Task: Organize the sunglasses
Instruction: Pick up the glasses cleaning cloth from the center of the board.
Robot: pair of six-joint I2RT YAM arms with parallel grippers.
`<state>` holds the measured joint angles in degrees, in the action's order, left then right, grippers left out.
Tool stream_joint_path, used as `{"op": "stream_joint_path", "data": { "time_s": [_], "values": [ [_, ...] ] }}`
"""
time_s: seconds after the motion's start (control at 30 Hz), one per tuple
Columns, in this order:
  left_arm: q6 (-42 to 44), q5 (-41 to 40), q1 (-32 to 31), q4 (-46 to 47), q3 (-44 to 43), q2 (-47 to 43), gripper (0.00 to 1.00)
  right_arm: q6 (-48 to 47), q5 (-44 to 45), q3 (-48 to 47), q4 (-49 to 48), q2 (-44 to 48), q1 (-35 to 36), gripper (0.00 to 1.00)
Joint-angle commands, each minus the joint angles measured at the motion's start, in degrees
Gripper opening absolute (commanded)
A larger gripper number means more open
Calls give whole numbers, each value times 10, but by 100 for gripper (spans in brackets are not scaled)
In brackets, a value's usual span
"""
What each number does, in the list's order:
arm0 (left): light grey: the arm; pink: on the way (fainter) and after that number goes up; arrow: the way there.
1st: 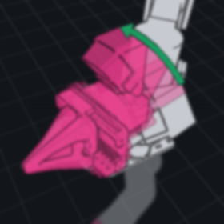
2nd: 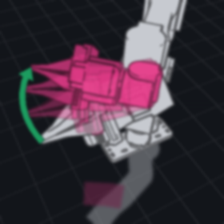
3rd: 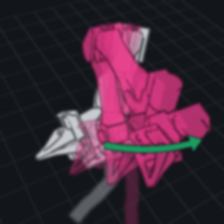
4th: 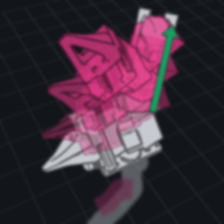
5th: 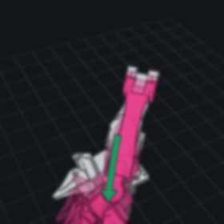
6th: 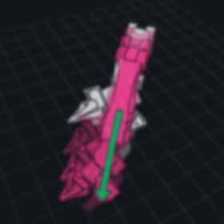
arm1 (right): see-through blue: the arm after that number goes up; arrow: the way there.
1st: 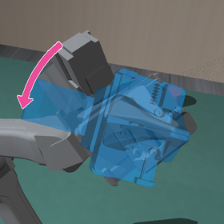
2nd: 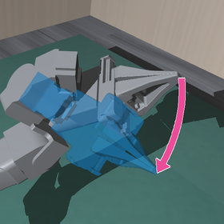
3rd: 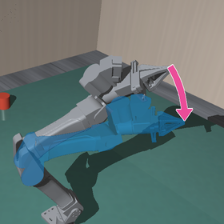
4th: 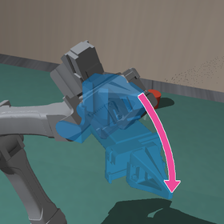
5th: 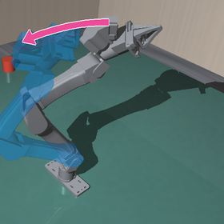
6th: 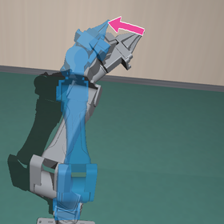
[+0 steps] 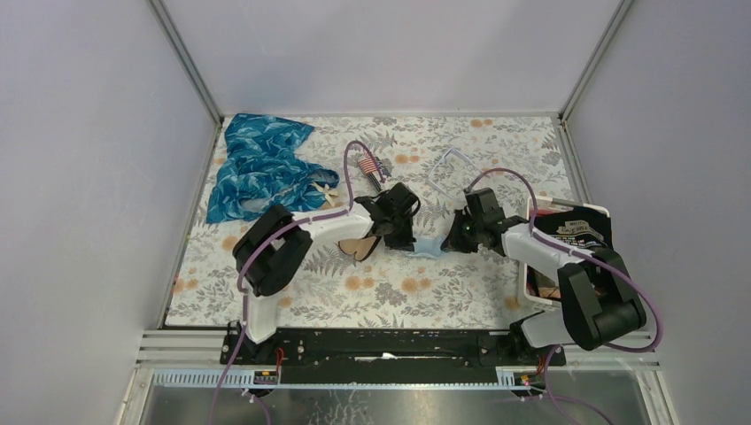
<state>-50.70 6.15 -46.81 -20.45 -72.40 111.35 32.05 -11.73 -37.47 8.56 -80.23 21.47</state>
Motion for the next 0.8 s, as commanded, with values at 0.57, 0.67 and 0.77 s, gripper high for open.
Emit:
{"op": "stream_joint_path", "data": {
  "time_s": [0.57, 0.67, 0.77],
  "values": [
    [24, -20, 40, -54, -4, -112, 0, 16, -51, -113, 1, -11, 31, 0],
    [26, -32, 50, -62, 2, -135, 0, 12, -53, -134, 2, -23, 41, 0],
    [23, -44, 69, -78, 19, -159, 0, 7, -55, -168, 4, -48, 59, 0]
  ]
}}
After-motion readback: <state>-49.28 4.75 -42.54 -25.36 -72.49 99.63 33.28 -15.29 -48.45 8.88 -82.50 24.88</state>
